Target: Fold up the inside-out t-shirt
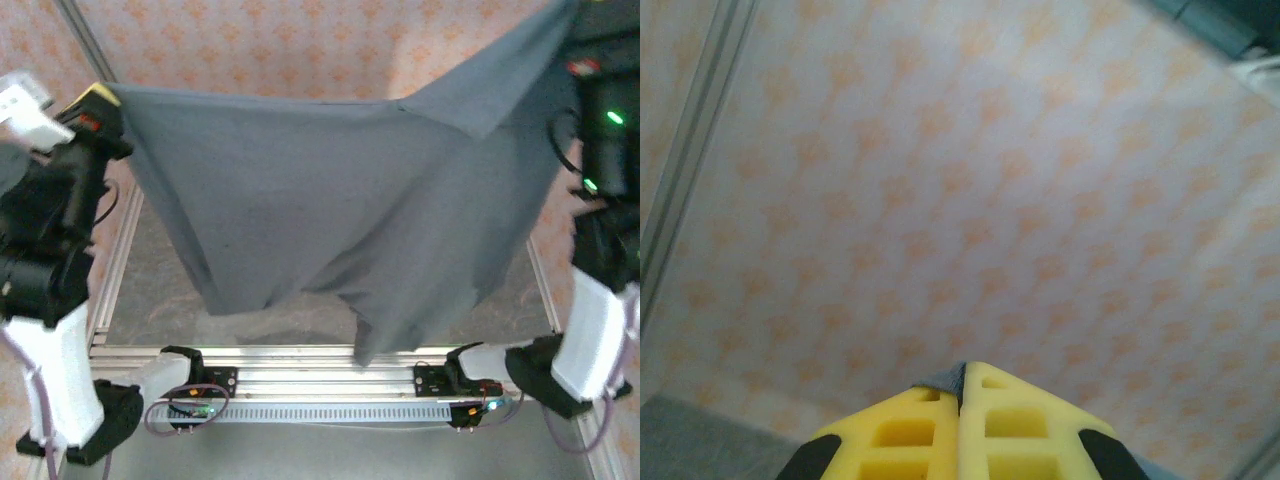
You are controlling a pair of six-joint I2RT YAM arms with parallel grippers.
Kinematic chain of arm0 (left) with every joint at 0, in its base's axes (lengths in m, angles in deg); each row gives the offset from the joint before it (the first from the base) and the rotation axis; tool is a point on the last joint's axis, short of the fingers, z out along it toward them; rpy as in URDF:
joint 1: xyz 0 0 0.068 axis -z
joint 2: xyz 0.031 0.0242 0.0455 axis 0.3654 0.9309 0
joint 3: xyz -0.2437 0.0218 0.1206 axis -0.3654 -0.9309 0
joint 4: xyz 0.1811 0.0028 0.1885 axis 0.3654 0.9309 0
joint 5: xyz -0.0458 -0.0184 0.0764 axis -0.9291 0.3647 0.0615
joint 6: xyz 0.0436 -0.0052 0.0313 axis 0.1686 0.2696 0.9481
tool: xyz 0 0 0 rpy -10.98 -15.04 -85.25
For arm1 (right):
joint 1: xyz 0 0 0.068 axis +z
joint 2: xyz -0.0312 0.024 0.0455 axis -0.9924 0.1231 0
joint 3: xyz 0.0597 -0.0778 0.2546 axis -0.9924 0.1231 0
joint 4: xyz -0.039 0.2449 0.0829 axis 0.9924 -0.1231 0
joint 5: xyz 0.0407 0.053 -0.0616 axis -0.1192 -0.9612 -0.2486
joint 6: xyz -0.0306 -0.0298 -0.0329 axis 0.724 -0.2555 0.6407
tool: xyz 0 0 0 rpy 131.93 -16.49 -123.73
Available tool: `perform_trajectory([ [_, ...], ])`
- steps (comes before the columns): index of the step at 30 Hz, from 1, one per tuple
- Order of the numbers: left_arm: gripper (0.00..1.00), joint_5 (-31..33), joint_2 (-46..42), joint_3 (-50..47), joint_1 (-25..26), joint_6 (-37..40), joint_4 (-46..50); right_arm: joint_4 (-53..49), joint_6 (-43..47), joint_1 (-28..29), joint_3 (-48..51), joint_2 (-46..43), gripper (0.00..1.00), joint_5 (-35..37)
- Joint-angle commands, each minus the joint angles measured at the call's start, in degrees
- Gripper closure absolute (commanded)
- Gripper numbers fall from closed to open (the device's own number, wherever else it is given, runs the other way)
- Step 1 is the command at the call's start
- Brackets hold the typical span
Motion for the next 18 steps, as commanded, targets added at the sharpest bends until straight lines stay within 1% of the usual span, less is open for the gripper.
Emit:
perform_trajectory([
  [1,1.0,4.6,8.0,-4.0,-1.5,1.2,-1.6,-4.1,-0.9,-0.3,-1.1,9.9,1.0,0.6],
  [3,1.0,4.0,12.8,-5.5,-4.2,-0.5,-3.1,-5.8,-1.7,-0.3,-3.7,16.4,1.0,1.5],
  [6,1.0,2.5,22.7,-5.3,-7.9,-3.4,-4.4,-9.8,-4.0,-0.3,-10.9,29.1,1.0,2.3],
  [7,0.91,0.7,27.1,-4.1,-9.1,-4.5,-4.3,-10.6,-4.5,-0.2,-14.2,34.1,1.0,1.9],
  [8,0.75,-0.4,31.1,-2.4,-10.0,-5.0,-3.9,-11.1,-5.4,-0.3,-17.8,39.4,1.0,1.5],
  [9,0.5,-2.1,36.7,1.1,-10.9,-5.3,-2.6,-10.5,-5.8,-0.4,-21.5,44.6,0.92,0.5],
  [10,0.33,-5.1,42.9,7.1,-12.0,-5.6,0.5,-9.1,-6.0,-0.6,-24.4,48.9,0.74,-0.9],
  [11,0.27,-7.7,49.5,13.4,-12.9,-5.7,4.6,-7.6,-6.5,-0.9,-26.5,52.5,0.53,-2.3],
  [12,0.22,-9.7,55.7,21.2,-13.7,-5.3,8.8,-6.2,-7.3,-1.3,-28.2,55.6,0.26,-3.6],
  [13,0.21,-11.0,60.3,27.7,-14.2,-4.9,12.2,-5.5,-7.3,-1.7,-28.6,57.1,0.13,-4.3],
  [15,0.21,-12.0,63.7,34.1,-14.7,-3.5,15.4,-6.5,-4.0,-2.1,-28.5,57.0,0.06,-5.0],
  [17,0.2,-12.8,61.5,32.7,-14.8,-3.1,14.1,-10.3,0.4,-2.1,-28.1,55.1,0.04,-4.1],
  [18,0.14,-14.1,59.0,29.7,-14.9,-3.4,12.1,-13.5,1.9,-2.1,-27.7,53.7,0.03,-3.7],
])
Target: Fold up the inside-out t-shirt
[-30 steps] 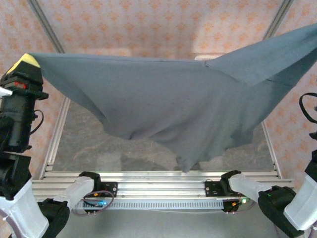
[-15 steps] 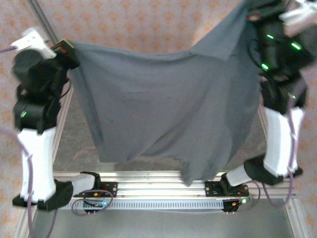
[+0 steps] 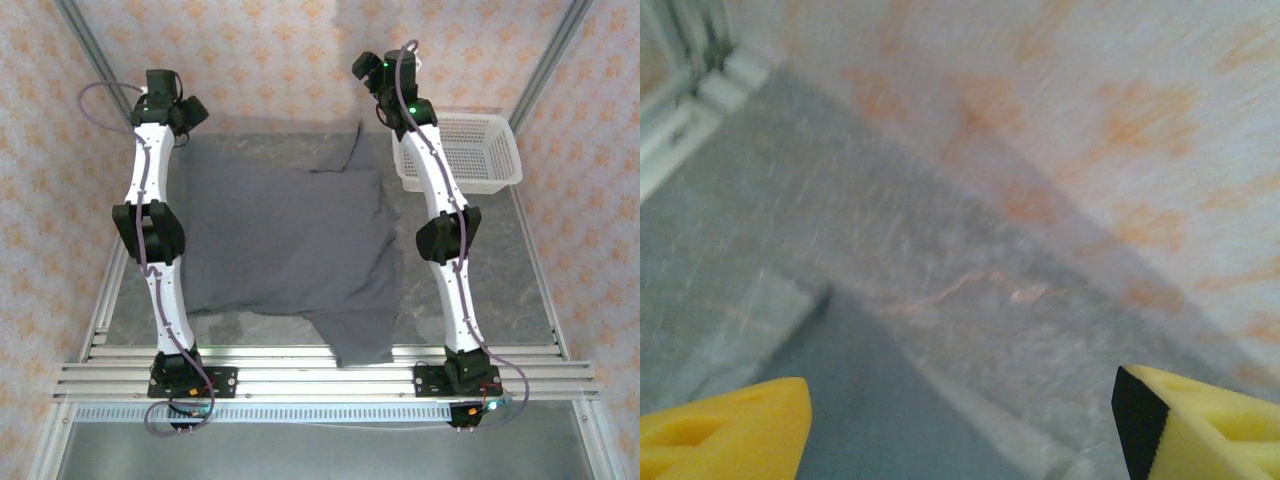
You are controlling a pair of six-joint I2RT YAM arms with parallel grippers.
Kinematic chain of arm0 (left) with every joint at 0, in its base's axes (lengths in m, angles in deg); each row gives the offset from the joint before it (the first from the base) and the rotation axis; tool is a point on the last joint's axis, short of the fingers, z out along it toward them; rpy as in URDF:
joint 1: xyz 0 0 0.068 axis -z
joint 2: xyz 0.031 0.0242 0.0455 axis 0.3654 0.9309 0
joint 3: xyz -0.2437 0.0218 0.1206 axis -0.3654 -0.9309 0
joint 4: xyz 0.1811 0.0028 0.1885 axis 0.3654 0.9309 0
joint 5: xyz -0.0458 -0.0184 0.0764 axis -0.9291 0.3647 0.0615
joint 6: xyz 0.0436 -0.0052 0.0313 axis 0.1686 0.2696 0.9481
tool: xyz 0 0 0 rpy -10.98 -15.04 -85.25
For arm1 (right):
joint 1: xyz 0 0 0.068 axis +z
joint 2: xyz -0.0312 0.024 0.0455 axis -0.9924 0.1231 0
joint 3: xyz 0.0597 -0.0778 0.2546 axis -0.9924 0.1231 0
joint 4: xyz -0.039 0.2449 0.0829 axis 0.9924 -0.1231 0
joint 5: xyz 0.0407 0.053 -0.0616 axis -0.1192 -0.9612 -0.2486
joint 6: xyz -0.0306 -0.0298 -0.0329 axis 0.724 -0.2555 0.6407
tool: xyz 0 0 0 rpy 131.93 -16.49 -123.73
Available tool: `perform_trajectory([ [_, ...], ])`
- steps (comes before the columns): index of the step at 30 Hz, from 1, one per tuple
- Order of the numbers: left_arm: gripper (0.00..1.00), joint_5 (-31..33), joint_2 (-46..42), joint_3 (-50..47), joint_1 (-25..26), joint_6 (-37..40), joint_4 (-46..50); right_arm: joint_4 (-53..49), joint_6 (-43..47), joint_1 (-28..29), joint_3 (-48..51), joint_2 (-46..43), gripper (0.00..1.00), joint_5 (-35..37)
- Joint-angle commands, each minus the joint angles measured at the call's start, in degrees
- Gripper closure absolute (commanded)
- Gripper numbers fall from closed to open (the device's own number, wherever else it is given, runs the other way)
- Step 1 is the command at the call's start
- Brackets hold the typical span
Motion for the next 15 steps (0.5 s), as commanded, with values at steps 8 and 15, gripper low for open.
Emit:
perform_trajectory([
  [8,0.09,-8.8,-35.3,-33.4,2.3,-4.8,-9.9,-24.2,10.1,-0.4,9.0,-21.9,0.06,-11.8],
  [15,0.53,-0.2,-54.6,-70.4,13.9,-4.9,-19.3,0.2,4.2,6.7,67.8,-44.9,0.46,-15.1],
])
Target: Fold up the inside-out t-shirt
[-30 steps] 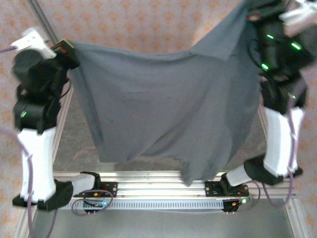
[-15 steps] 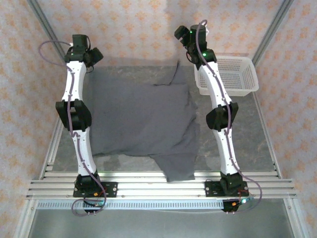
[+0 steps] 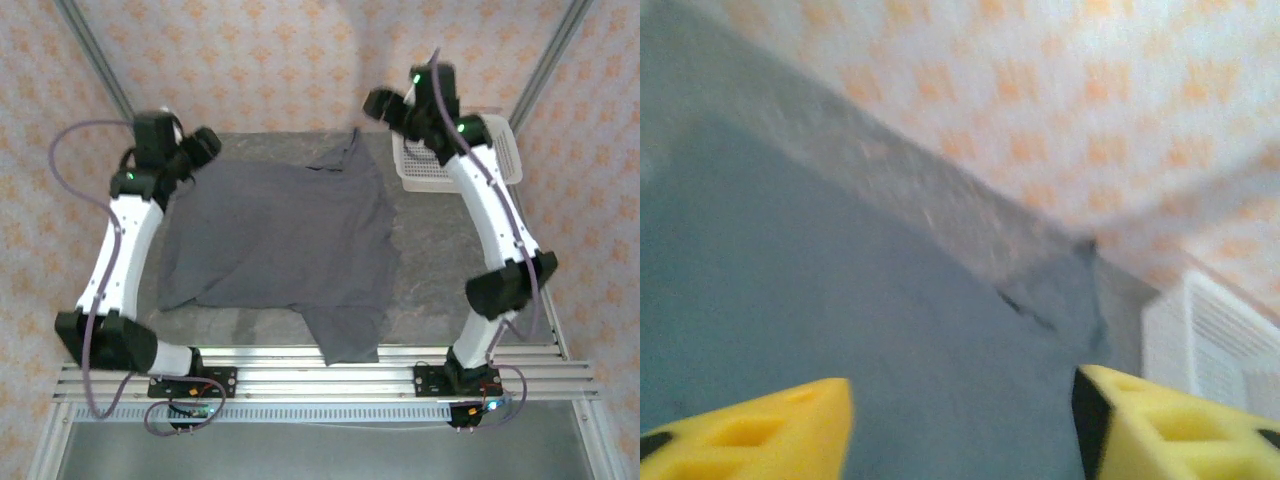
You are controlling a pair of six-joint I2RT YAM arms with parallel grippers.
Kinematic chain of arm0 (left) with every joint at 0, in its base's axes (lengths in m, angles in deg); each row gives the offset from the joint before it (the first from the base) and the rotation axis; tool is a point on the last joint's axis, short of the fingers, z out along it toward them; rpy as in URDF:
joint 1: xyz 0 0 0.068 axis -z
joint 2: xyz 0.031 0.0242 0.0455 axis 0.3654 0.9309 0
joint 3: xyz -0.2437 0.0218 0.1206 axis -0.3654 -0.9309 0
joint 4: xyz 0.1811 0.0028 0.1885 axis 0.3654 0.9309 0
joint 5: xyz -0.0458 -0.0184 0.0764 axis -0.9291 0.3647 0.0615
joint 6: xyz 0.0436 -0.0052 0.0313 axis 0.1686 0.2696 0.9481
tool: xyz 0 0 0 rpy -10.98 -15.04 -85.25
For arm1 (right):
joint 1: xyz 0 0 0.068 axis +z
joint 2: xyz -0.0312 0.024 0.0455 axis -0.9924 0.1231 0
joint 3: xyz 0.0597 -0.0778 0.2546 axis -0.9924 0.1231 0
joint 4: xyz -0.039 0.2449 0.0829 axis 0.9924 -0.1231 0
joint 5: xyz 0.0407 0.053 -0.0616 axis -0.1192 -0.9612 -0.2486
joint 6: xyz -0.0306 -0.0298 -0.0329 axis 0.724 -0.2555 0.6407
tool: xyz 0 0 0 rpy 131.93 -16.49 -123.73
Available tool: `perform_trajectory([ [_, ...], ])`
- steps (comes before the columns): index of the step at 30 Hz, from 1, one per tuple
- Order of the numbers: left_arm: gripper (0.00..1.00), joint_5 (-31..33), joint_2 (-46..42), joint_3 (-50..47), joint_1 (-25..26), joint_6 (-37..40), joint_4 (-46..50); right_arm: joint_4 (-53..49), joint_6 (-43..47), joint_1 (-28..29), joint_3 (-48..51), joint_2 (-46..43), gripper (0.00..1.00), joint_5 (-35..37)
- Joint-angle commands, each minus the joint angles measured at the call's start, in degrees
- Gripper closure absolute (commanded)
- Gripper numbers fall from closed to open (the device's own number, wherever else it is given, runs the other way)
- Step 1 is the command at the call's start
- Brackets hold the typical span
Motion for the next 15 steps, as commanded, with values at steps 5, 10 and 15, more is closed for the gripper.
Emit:
perform_trajectory([
  [5,1.0,13.2,-1.6,-26.7,4.0,-4.3,-5.5,24.7,-14.9,4.1,47.3,-7.8,1.0,1.0],
  [10,1.0,17.9,0.0,-32.8,3.9,-5.9,-8.3,26.2,-17.7,4.1,53.8,-3.8,1.0,1.2],
  [15,1.0,15.4,7.6,-34.6,2.8,-10.8,-11.0,22.9,-19.8,3.9,53.1,1.4,1.0,9.7],
])
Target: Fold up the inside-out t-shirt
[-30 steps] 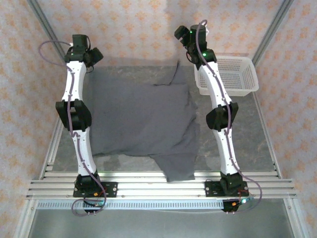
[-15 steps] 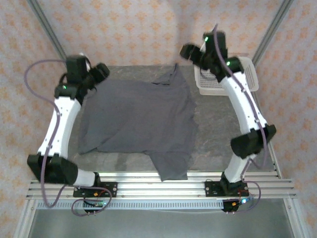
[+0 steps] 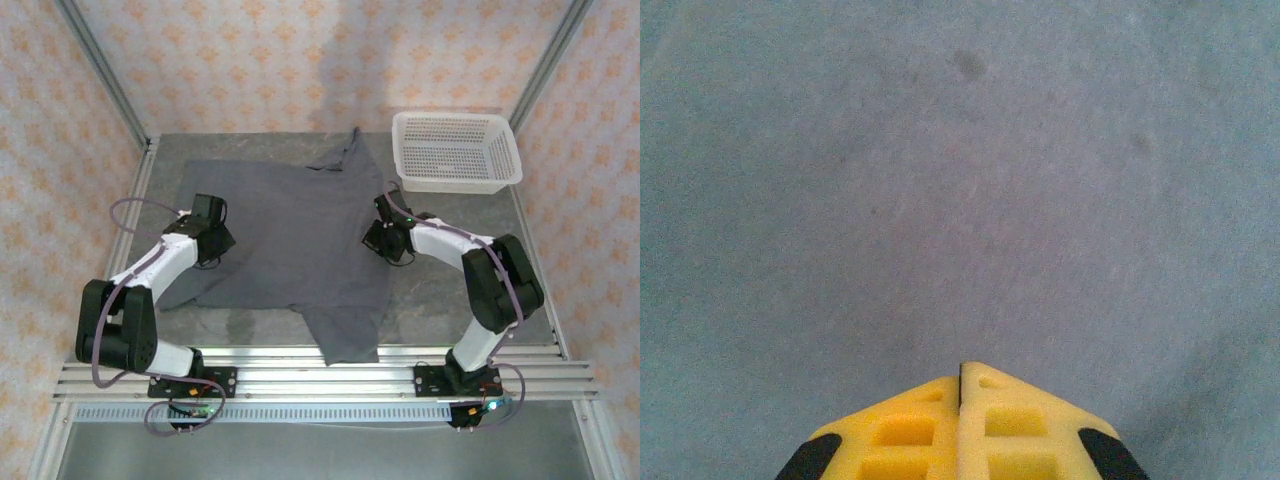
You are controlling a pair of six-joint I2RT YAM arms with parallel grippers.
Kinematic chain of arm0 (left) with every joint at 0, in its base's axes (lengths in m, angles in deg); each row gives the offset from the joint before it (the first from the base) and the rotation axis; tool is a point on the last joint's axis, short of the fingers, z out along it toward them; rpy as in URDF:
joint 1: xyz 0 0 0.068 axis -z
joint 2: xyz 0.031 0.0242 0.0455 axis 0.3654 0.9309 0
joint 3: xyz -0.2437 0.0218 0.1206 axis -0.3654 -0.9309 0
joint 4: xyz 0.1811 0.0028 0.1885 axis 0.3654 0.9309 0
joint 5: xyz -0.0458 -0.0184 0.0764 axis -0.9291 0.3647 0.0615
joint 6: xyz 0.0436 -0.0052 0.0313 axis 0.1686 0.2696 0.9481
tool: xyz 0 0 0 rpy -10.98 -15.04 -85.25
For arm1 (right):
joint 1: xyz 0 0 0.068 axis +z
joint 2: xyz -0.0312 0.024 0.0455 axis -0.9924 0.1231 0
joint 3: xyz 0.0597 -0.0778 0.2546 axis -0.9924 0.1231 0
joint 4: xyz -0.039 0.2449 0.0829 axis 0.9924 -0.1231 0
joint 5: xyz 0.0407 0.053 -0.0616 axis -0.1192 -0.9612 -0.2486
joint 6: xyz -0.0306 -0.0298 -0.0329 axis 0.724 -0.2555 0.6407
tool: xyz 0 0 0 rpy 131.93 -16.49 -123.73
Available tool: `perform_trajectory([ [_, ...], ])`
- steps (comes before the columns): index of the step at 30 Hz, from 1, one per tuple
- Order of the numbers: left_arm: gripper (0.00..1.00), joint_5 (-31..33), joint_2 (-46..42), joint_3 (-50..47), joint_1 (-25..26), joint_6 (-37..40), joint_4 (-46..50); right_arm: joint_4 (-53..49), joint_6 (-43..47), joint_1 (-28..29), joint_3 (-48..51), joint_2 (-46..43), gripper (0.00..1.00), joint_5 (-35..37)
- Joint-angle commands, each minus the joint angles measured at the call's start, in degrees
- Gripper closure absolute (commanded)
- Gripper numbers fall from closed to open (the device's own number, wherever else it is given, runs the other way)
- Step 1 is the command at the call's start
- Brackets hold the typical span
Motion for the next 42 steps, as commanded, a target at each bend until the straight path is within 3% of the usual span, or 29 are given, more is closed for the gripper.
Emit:
perform_trajectory([
  [1,1.0,1.1,5.2,-1.1,-1.2,-4.9,-4.1,-3.0,-2.1,-0.4,-3.9,4.1,1.0,10.2],
  [3,1.0,-1.4,8.1,-0.9,-1.4,-5.7,-5.2,-9.9,-0.8,-1.0,-8.2,6.6,1.0,15.8],
  [6,1.0,-4.0,8.9,-2.9,-1.3,-7.5,-8.3,-10.7,2.1,-2.9,-9.8,8.0,1.0,20.8],
  [10,1.0,-3.3,6.5,-5.9,-1.2,-8.3,-10.8,-9.6,4.5,-6.8,-12.2,9.2,1.0,19.3],
  [14,0.83,-2.6,3.6,-5.9,-1.2,-5.8,-9.5,-10.6,8.4,-7.6,-16.6,9.5,1.0,16.5],
  [18,0.77,-1.2,-1.2,-5.3,0.5,-3.3,-7.0,-8.8,8.2,-6.0,-14.7,2.8,1.0,11.7],
  [20,0.79,1.1,-3.3,-4.7,2.0,-3.0,-4.4,-5.9,6.7,-2.6,-10.2,-1.8,1.0,12.0],
  [23,0.98,2.2,-4.6,-4.5,4.0,-2.0,-2.4,-3.8,2.7,3.3,-3.6,-4.4,1.0,12.9],
  [27,1.0,2.4,-3.3,-5.9,4.8,-2.4,-3.1,-0.1,-1.1,6.6,1.3,-0.7,1.0,10.8],
  [34,1.0,-0.5,0.7,-7.4,4.8,-3.6,-5.7,-1.3,0.3,5.4,-0.8,6.6,1.0,15.3],
  [42,1.0,-2.2,9.5,-7.3,4.8,-7.6,-9.1,-3.1,2.8,-5.9,-4.1,13.3,1.0,16.3],
])
